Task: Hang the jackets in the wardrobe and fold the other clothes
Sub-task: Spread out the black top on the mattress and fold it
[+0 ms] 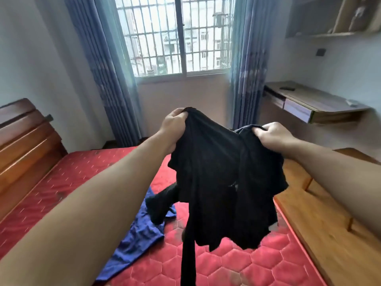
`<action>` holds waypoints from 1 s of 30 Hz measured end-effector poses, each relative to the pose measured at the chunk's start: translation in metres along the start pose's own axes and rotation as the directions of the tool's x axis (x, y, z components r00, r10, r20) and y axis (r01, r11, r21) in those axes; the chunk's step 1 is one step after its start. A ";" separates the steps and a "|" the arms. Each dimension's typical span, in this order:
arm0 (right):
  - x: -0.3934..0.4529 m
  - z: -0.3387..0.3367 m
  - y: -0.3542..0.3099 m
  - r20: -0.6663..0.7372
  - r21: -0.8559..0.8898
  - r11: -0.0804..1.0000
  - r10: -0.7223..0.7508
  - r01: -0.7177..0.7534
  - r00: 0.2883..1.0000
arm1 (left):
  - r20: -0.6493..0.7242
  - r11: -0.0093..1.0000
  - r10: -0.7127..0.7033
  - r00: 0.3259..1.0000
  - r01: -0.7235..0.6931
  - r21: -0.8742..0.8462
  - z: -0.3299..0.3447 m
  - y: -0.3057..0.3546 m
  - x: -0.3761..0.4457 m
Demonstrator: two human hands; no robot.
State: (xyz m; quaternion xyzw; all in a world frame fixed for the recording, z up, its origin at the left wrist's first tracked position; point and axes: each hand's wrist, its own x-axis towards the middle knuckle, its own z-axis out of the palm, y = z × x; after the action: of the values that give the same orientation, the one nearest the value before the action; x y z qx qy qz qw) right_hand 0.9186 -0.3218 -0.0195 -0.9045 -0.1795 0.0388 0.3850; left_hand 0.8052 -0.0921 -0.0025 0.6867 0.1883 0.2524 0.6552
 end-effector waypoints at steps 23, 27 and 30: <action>0.108 -0.027 -0.077 0.038 0.712 0.680 0.214 -0.177 0.976 | 0.427 0.897 -0.243 0.871 0.035 0.440 0.103 -0.062 0.016; 0.131 -0.034 -0.050 -0.051 0.396 0.903 0.200 -0.164 0.978 | 0.402 0.968 -0.119 0.908 0.016 0.252 0.095 -0.065 0.049; 0.136 -0.023 -0.019 -0.002 -0.085 0.990 0.114 -0.114 0.994 | 0.370 0.995 -0.098 0.924 0.101 0.011 0.093 -0.058 0.069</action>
State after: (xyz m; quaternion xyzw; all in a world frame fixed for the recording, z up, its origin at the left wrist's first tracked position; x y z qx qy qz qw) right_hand 1.0443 -0.2767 0.0193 -0.9288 -0.1298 0.0543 0.3429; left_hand 0.9200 -0.1216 -0.0549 0.7087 0.0947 0.0856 0.6939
